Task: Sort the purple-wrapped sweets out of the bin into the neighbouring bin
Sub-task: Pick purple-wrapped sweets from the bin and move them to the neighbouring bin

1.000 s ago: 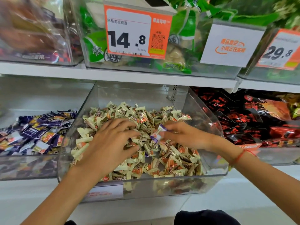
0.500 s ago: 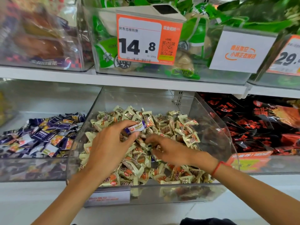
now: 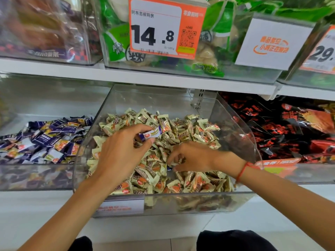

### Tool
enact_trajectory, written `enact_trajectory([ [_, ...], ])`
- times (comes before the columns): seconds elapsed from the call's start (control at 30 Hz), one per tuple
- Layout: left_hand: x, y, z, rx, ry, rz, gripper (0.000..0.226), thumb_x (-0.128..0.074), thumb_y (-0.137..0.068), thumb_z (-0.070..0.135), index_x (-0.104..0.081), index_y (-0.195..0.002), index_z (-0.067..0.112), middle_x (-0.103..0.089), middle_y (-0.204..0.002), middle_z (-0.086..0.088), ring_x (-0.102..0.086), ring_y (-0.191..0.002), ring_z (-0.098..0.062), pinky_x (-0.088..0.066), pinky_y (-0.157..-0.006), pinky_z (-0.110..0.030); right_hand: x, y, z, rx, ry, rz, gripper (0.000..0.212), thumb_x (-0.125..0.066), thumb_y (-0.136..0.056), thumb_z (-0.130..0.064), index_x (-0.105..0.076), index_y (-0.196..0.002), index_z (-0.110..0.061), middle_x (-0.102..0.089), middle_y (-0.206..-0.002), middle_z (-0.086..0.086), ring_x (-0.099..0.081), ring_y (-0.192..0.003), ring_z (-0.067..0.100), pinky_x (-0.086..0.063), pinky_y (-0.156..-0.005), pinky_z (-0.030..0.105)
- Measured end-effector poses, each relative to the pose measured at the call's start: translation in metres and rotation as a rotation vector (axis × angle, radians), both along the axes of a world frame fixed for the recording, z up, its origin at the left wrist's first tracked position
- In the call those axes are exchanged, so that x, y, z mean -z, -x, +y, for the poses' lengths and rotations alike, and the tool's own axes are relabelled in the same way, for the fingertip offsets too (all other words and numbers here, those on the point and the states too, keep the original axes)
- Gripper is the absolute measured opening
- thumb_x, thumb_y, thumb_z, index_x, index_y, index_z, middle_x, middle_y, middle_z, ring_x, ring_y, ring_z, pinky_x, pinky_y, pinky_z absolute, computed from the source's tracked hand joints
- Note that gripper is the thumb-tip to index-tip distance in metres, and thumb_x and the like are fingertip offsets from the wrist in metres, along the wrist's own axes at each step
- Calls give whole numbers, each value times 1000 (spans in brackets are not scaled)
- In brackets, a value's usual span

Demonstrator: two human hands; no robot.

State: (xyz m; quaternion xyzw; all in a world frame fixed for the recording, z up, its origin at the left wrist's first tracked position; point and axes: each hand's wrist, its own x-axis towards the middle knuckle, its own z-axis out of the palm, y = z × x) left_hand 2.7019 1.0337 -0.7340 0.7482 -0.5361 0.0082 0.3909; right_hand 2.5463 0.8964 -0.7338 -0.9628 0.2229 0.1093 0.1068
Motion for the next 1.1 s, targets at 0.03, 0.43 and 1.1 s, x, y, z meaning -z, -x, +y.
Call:
enact_trajectory([
  [0.03,0,0,0,-1,1,-1,27,-64,-86,41,-63,-112,38,-61,-86,22,-65,-62,-12,-52,-56,-27,6,-5,0,2,2,4,35,-67,-87,-37,-63,-121,-34,-58,-130,-5,-51,-121,20,-42,-97,35],
  [0.43,-1,1,1,31,31,44,31,-64,-87,41,-63,-117,34,-67,-91,16,-60,-54,-4,-34,-47,-10,6,-12,-14,-37,-45,66,28,-70,-83,-40,-71,-107,-25,-60,-119,-5,-47,-124,22,-41,-90,33],
  [1.1,-26,-88,92,-492,320,-95,23,-54,-95,29,-64,-115,26,-65,-103,1,-58,-92,-23,-45,-73,-37,-41,-110,98,45,-250,-976,25,-70,-86,-32,-67,-108,-22,-67,-94,-4,-57,-77,9,-49,-68,29],
])
